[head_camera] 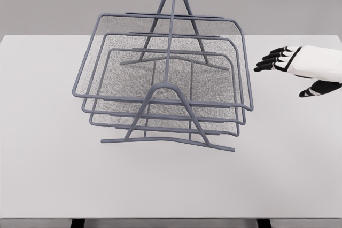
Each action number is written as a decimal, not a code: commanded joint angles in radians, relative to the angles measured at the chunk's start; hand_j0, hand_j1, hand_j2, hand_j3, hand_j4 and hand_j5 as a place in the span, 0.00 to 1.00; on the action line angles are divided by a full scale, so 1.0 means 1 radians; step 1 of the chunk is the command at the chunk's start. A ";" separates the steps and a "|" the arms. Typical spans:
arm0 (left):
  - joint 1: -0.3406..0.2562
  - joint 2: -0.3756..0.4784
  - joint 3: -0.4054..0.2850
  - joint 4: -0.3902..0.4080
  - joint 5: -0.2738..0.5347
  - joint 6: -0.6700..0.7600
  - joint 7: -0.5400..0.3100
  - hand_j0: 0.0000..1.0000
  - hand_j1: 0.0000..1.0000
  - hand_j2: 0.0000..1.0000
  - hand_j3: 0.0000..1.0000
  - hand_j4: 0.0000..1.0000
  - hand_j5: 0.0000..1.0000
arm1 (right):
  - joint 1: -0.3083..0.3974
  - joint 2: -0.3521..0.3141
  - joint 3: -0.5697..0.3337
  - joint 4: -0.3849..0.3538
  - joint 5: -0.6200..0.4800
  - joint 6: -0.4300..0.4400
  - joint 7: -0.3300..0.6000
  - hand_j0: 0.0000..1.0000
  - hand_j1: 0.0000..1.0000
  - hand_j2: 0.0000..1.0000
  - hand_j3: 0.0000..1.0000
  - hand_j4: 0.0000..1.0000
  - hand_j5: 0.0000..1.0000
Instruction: Pull out the upper folder box with right arm
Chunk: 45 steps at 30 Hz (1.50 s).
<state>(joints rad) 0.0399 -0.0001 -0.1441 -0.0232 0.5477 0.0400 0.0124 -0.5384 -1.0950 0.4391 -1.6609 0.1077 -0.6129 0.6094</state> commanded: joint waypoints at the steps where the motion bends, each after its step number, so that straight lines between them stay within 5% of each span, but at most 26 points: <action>1: 0.000 0.000 0.000 0.000 0.000 0.000 0.000 1.00 1.00 1.00 1.00 1.00 1.00 | -0.011 0.007 -0.011 -0.005 -0.010 0.002 0.001 1.00 1.00 1.00 1.00 1.00 1.00; 3: 0.000 0.000 0.000 0.000 0.000 0.000 0.000 1.00 1.00 1.00 1.00 1.00 1.00 | -0.057 0.193 -0.010 0.108 0.236 0.002 0.001 1.00 1.00 1.00 1.00 1.00 1.00; 6: 0.000 0.000 0.000 0.000 0.000 0.000 0.000 1.00 1.00 1.00 1.00 1.00 1.00 | -0.098 0.260 0.047 0.107 0.236 0.002 0.001 1.00 1.00 1.00 1.00 1.00 1.00; 12: 0.000 0.000 0.000 0.000 0.000 0.000 0.000 1.00 1.00 1.00 1.00 1.00 1.00 | -0.144 0.288 0.115 0.081 0.237 0.002 0.001 1.00 1.00 1.00 1.00 1.00 1.00; 15: 0.000 0.000 0.000 0.000 0.000 0.000 0.000 1.00 1.00 1.00 1.00 1.00 1.00 | -0.140 0.142 0.101 0.066 0.139 0.002 0.001 1.00 1.00 1.00 1.00 1.00 1.00; 25: 0.000 0.000 0.000 0.000 0.000 0.000 0.000 1.00 1.00 1.00 1.00 1.00 1.00 | -0.140 0.168 0.112 0.010 0.142 0.002 0.001 1.00 1.00 1.00 1.00 1.00 1.00; 29: 0.000 0.000 0.000 0.000 0.000 0.000 0.000 1.00 1.00 1.00 1.00 1.00 1.00 | -0.063 0.167 0.115 0.012 0.145 0.002 0.001 1.00 1.00 1.00 1.00 1.00 1.00; 33: 0.000 0.000 0.000 0.000 0.000 0.000 0.000 1.00 1.00 1.00 1.00 1.00 1.00 | -0.032 0.095 0.104 0.010 0.142 0.002 0.001 1.00 1.00 1.00 1.00 1.00 1.00; 37: 0.000 0.000 0.000 0.000 0.000 0.000 0.000 1.00 1.00 1.00 1.00 1.00 1.00 | -0.032 -0.048 0.096 0.012 0.099 0.002 0.001 1.00 1.00 1.00 1.00 1.00 1.00; 45: 0.000 0.000 0.000 0.000 0.000 0.000 0.000 1.00 1.00 1.00 1.00 1.00 1.00 | -0.026 -0.195 0.070 0.015 0.053 0.002 0.001 1.00 1.00 1.00 1.00 1.00 1.00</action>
<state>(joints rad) 0.0399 -0.0001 -0.1440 -0.0233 0.5477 0.0401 0.0124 -0.5645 -1.2484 0.5156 -1.6499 0.1540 -0.6094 0.6100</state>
